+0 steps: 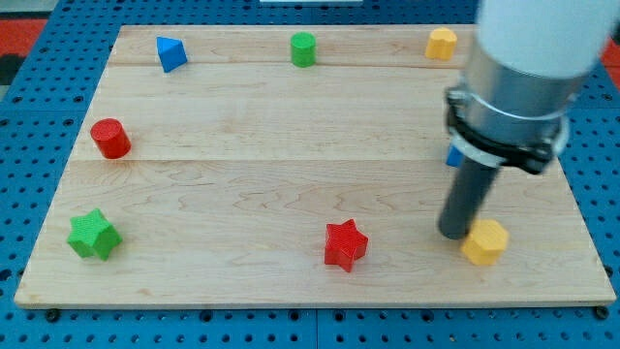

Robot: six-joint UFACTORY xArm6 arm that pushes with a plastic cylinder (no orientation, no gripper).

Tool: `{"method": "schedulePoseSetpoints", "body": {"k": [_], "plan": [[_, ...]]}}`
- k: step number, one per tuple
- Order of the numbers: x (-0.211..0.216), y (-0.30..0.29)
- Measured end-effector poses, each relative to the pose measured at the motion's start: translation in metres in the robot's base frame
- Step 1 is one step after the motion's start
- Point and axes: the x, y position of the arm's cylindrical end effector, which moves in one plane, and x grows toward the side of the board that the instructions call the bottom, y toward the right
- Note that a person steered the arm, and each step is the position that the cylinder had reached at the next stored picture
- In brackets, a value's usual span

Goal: Place the yellow hexagon at the bottom of the blue cube

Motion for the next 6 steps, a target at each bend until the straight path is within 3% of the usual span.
{"method": "schedulePoseSetpoints", "body": {"k": [4,6], "plan": [[-0.024,0.01],[-0.072,-0.015]]}}
